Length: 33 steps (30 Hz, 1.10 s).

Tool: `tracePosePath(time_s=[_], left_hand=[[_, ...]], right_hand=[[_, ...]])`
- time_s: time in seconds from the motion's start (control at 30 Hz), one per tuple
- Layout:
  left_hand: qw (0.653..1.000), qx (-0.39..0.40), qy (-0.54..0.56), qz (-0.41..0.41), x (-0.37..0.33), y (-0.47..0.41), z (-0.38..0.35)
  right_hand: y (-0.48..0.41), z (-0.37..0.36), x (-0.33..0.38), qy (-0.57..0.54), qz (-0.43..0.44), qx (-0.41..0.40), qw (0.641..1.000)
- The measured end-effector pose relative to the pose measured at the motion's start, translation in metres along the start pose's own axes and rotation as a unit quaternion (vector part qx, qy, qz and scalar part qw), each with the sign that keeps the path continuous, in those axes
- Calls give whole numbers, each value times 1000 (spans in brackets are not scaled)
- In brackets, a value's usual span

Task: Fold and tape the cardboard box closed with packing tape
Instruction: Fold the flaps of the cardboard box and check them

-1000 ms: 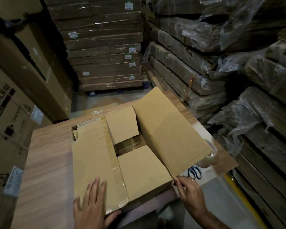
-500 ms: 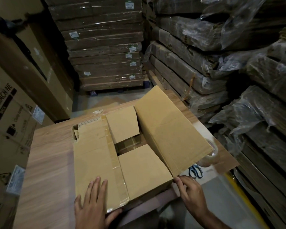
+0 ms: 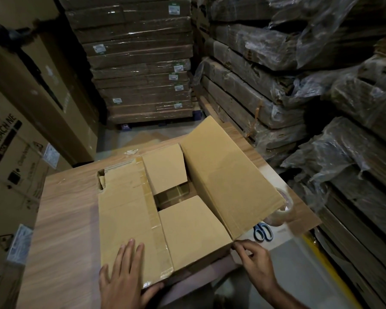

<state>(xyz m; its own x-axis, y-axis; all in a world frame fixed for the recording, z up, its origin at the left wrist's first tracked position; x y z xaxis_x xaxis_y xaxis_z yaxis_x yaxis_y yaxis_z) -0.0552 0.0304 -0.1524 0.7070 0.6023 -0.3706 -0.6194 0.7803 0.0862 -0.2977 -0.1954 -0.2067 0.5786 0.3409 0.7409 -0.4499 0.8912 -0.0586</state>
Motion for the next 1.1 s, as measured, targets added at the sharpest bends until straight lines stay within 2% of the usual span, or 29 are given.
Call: tracePosePath(time_s=[0.13,0.47,0.67,1.1], left_hand=[[1000,0,0,1,-1,1,0],[999,30,-11,15,-1,2,-1],[999,28,-14,21,-2,2,0],[998,47,-7,38,-3,2,2]], right_hand=[[-3,7,8,1,12,-5,1000],[-2,0,2,4,-36,2,999],[1,9,13,1,-5,17,1000],[1,2,4,-34,-57,2,998]])
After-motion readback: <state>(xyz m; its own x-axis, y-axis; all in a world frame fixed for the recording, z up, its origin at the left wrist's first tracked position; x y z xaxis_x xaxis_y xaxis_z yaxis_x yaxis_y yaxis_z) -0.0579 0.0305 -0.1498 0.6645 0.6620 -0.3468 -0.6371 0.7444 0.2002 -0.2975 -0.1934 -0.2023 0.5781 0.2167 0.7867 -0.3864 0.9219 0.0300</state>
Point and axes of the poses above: each hand's wrist, its own y-axis away from the middle knuckle, its own z-axis out of the back of the hand, x = y × z, the point moved 5 cm from there along -y, towards the middle knuckle, and after that the axes turned 14 degrees about y, right-handed, at the moved point
